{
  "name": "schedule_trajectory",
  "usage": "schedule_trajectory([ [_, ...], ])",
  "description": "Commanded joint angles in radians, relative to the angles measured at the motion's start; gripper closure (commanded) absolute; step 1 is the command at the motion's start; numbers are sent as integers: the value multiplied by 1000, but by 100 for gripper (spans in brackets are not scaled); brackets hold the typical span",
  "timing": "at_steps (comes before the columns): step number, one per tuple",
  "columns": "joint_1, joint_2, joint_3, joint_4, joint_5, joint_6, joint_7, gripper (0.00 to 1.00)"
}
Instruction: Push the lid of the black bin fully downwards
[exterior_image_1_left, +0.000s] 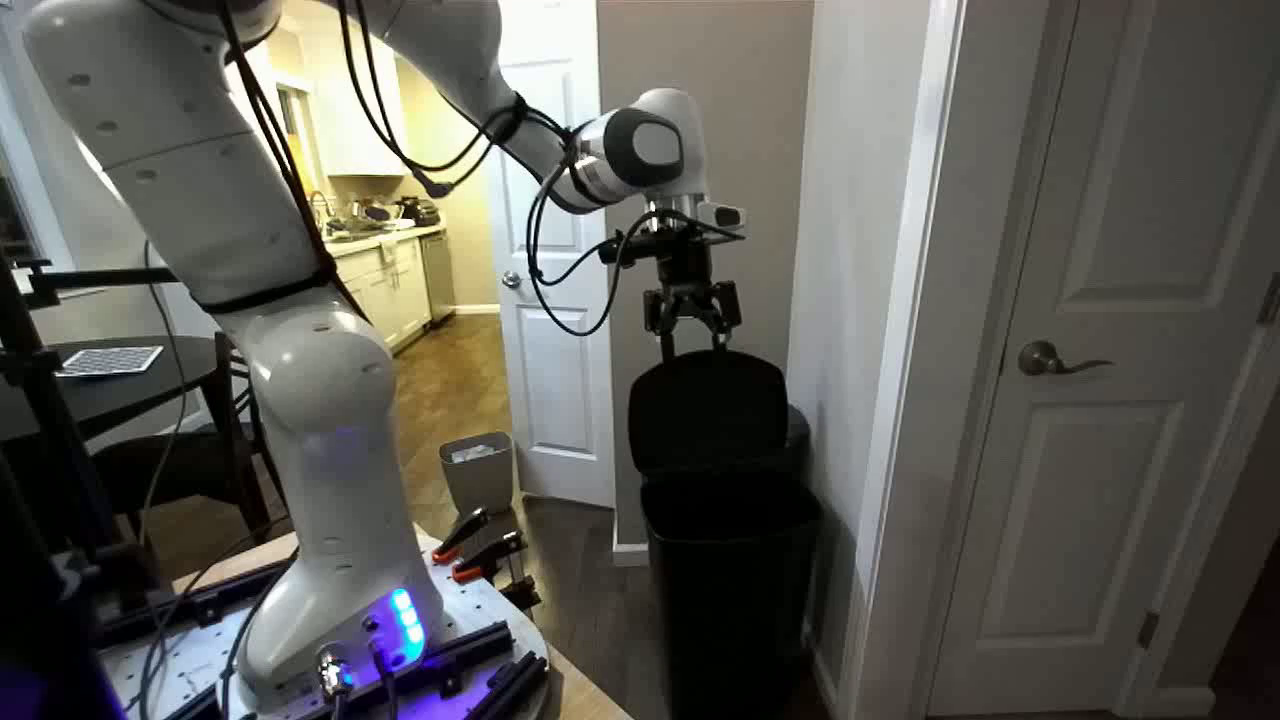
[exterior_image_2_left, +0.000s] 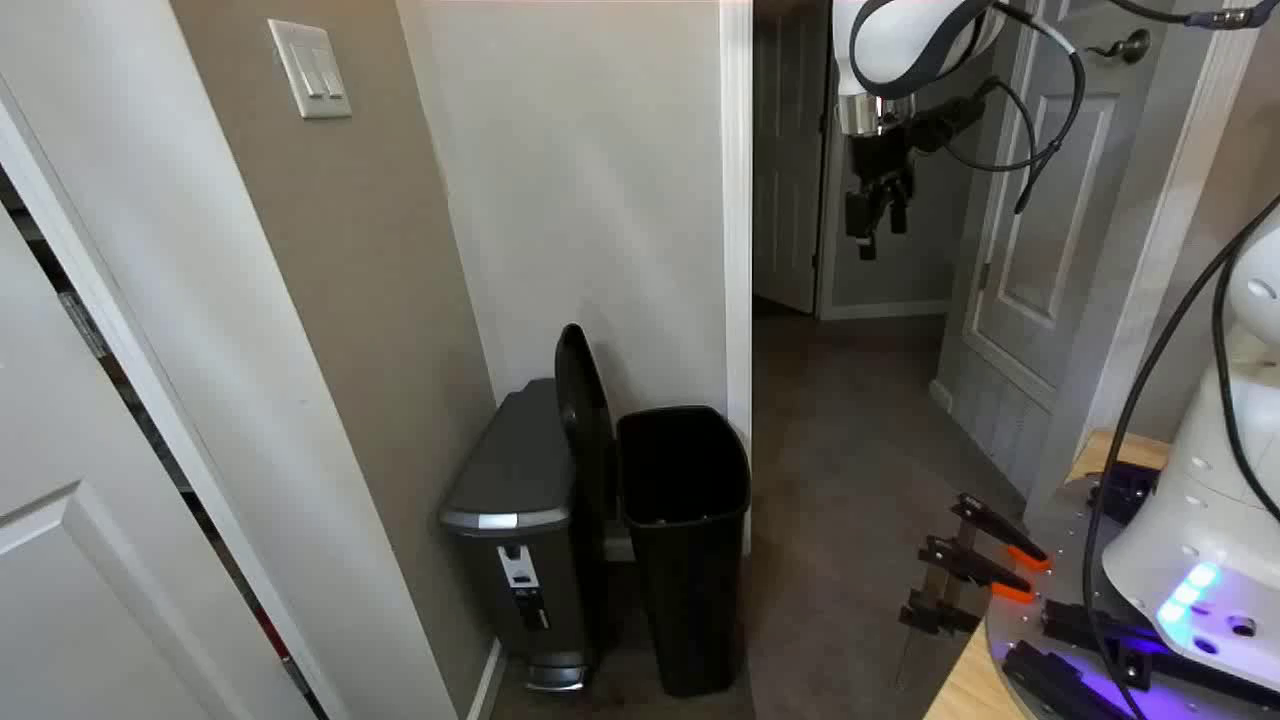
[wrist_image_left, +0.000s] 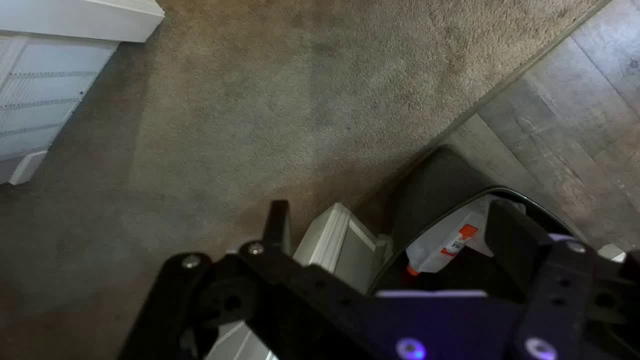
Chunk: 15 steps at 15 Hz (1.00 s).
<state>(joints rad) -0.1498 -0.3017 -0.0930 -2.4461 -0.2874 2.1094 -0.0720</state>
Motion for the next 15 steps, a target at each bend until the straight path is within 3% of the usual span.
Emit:
schedule_trajectory([
  [1, 6, 0, -5, 1, -1, -2, 1, 0],
  [9, 8, 10, -4, 5, -3, 0, 2, 0],
  [15, 61, 250, 13, 105, 59, 110, 7, 0],
])
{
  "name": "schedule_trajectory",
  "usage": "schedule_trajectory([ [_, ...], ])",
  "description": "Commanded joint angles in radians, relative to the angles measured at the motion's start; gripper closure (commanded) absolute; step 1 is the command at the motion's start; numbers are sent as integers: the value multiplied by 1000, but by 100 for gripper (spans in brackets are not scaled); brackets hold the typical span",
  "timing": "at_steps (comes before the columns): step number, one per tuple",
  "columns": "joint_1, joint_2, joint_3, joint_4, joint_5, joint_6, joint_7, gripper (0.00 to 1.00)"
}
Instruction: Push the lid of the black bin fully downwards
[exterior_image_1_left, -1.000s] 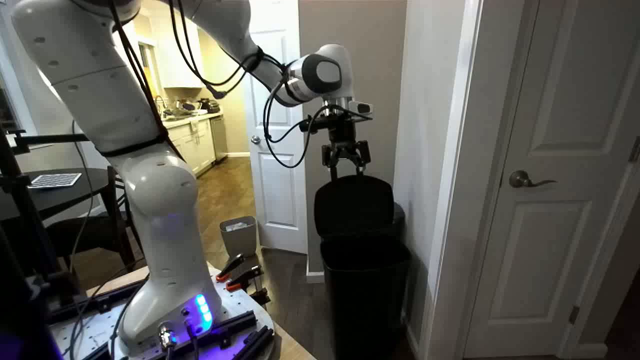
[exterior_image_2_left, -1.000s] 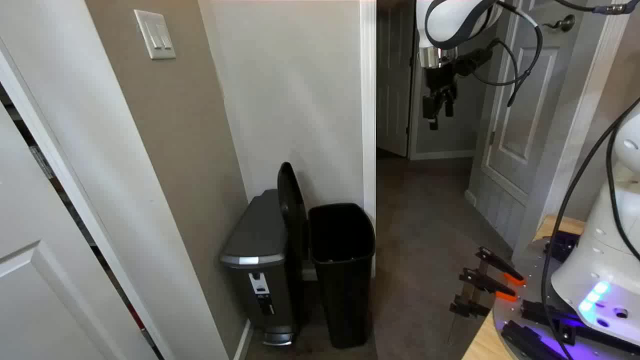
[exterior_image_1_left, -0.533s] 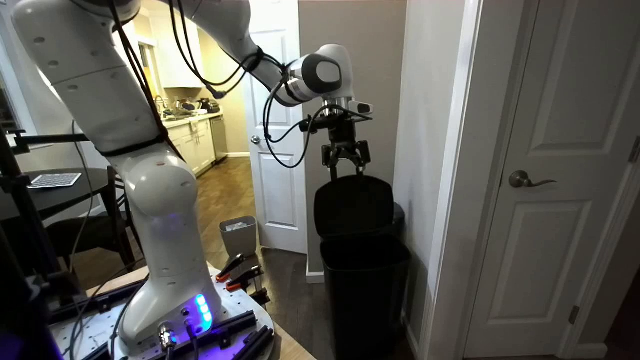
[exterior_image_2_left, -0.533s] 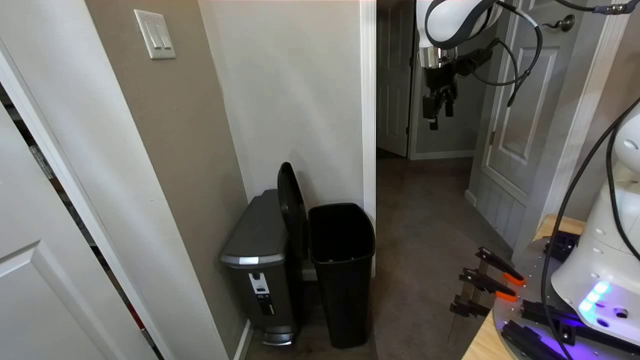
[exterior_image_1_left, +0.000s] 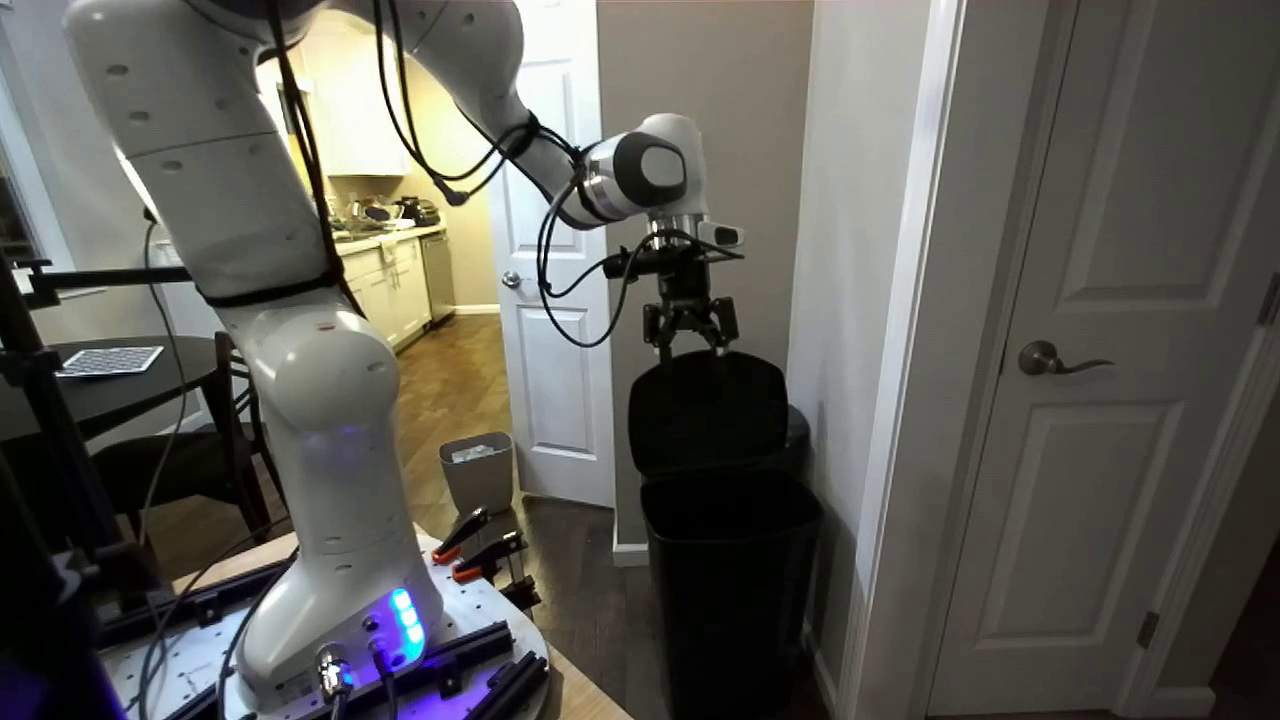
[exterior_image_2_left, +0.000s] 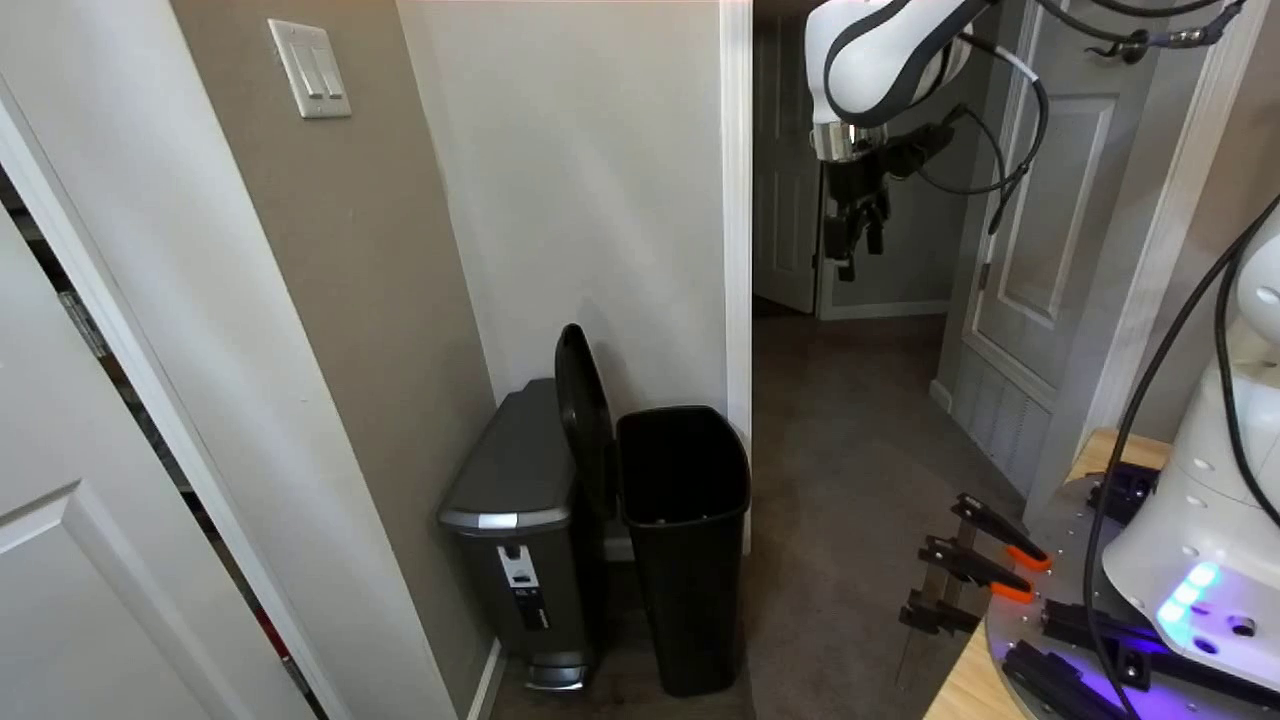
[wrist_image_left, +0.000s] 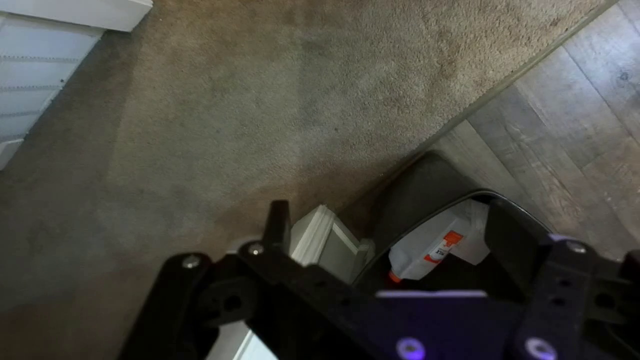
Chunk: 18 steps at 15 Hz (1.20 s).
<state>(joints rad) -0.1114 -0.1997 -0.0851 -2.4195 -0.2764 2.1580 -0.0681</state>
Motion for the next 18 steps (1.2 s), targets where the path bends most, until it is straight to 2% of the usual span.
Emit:
schedule_trajectory([
  [1, 30, 194, 6, 104, 70, 87, 4, 0],
  [4, 43, 327, 14, 198, 157, 146, 40, 0],
  [7, 51, 441, 33, 297, 284, 204, 134, 0],
  [10, 76, 532, 45, 382, 358, 279, 262, 0],
  [12, 99, 576, 59, 429, 366, 294, 291, 0],
  [14, 103, 606, 96, 472, 392, 252, 221, 0],
  [15, 107, 577, 67, 432, 356, 273, 254, 0],
  [18, 118, 593, 70, 445, 356, 274, 255, 0],
])
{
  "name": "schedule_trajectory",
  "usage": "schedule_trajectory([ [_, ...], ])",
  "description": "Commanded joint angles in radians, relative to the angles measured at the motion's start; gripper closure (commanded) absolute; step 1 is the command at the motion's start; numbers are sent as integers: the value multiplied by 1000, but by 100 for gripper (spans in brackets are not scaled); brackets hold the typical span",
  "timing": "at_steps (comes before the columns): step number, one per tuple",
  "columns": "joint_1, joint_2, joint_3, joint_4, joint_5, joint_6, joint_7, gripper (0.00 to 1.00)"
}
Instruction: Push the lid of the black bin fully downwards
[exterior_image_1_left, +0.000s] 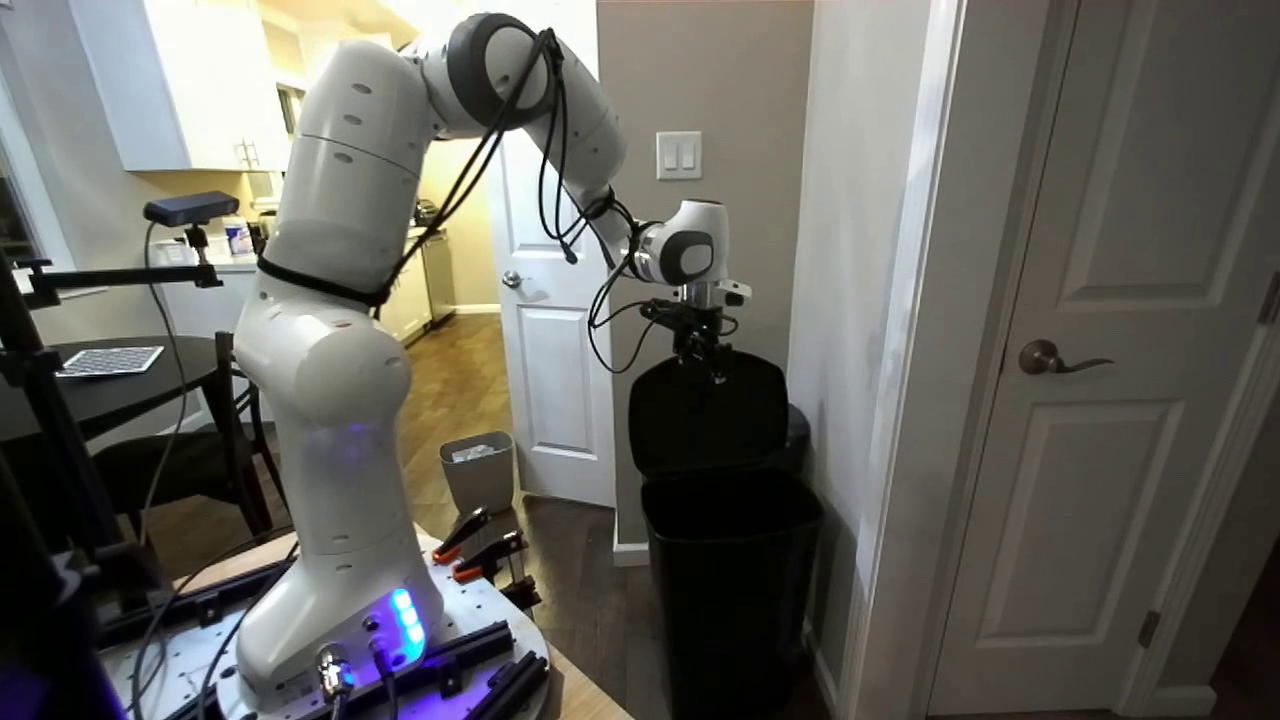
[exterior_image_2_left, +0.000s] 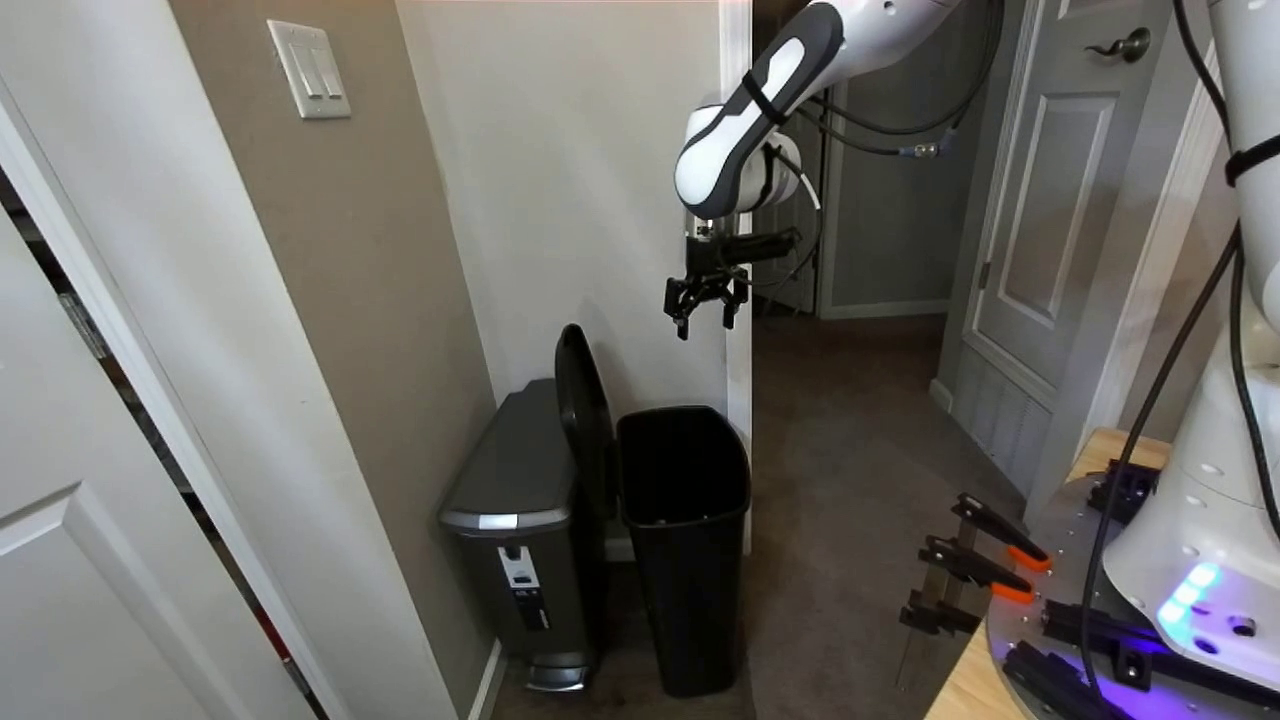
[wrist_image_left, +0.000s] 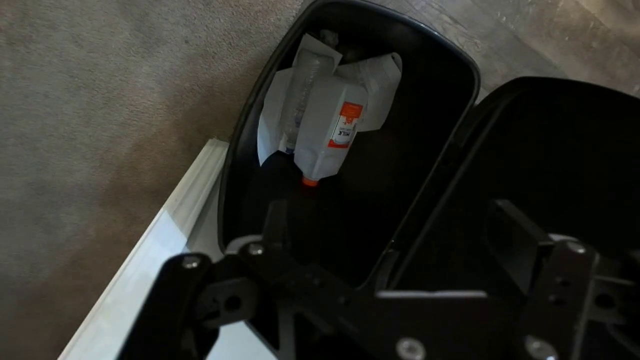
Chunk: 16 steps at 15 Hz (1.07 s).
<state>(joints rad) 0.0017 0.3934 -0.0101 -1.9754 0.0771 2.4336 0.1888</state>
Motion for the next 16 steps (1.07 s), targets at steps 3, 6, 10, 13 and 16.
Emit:
schedule_trajectory([
  [3, 1, -1, -14, 1, 2, -2, -2, 0],
  [6, 1, -1, -14, 1, 2, -2, -1, 0],
  [10, 7, 16, -14, 19, -4, -5, 2, 0],
  [13, 35, 89, 4, 116, -10, -19, 16, 0],
  [16, 81, 173, 29, 238, -11, -36, 24, 0],
])
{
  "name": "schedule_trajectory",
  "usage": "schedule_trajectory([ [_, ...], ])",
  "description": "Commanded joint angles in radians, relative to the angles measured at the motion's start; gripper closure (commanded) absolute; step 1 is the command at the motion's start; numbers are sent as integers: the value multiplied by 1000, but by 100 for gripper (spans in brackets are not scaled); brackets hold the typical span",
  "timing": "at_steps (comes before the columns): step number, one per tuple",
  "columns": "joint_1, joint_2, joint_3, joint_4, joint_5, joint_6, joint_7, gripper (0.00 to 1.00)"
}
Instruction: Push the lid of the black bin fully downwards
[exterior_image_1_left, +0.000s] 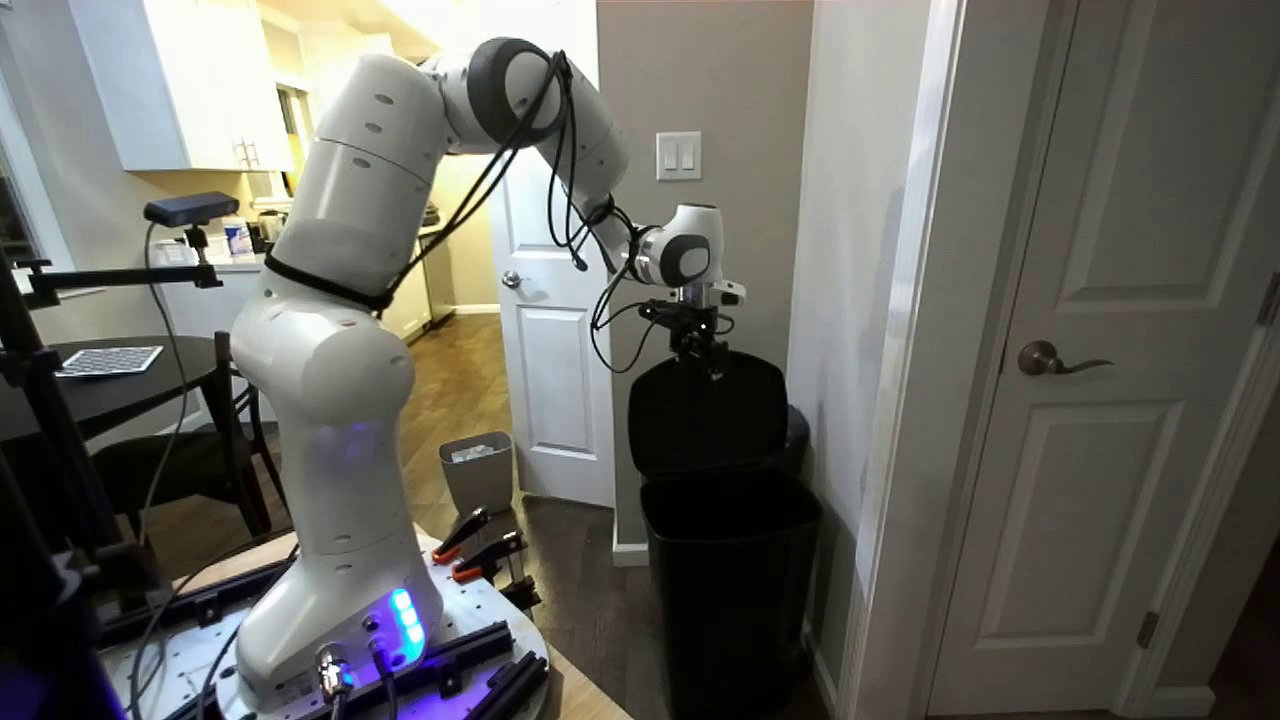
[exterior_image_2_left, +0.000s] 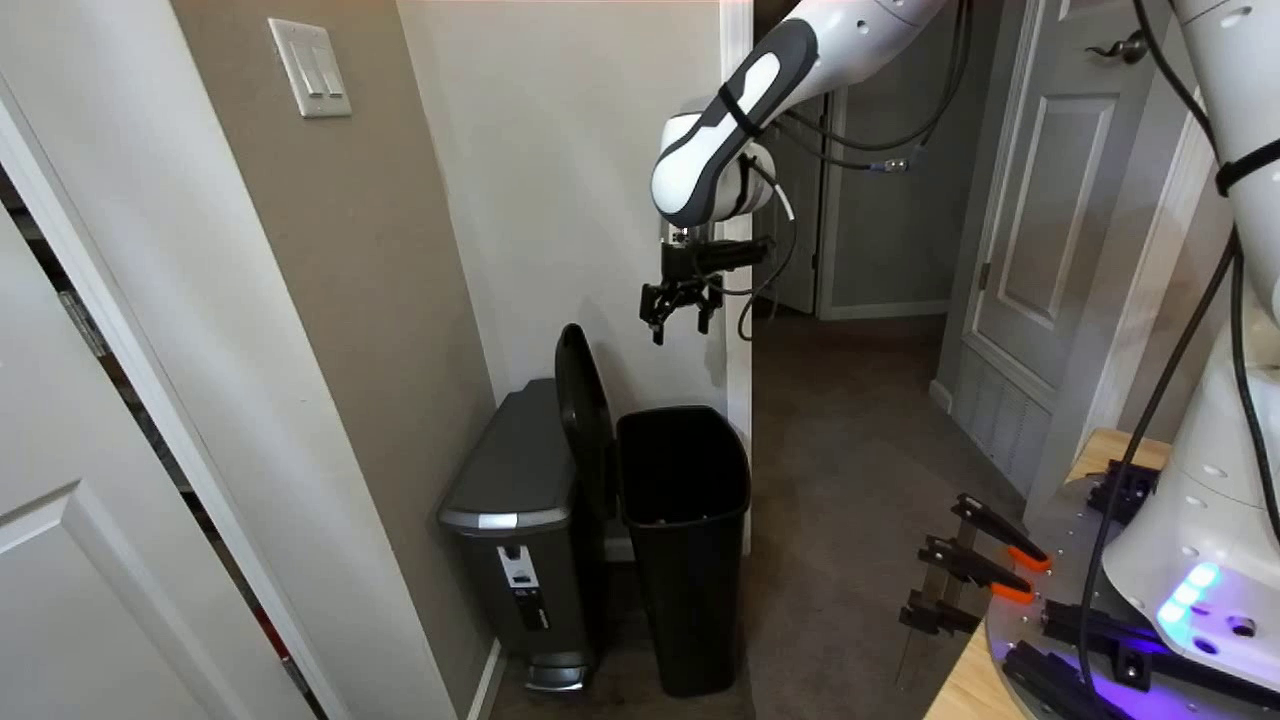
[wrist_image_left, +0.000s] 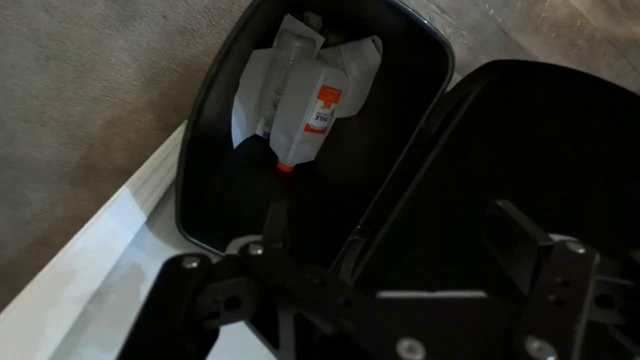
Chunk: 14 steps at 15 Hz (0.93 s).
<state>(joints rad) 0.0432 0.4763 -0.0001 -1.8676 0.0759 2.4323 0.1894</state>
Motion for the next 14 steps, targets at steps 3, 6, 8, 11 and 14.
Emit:
schedule_trajectory([
  [3, 91, 183, 39, 272, -16, -81, 20, 0],
  [6, 133, 274, 46, 417, -27, -157, 13, 0],
  [8, 147, 311, 54, 488, -16, -164, 2, 0],
  [11, 169, 361, 47, 582, -26, -176, 14, 0],
  [14, 191, 408, 24, 663, -48, -222, 43, 0],
])
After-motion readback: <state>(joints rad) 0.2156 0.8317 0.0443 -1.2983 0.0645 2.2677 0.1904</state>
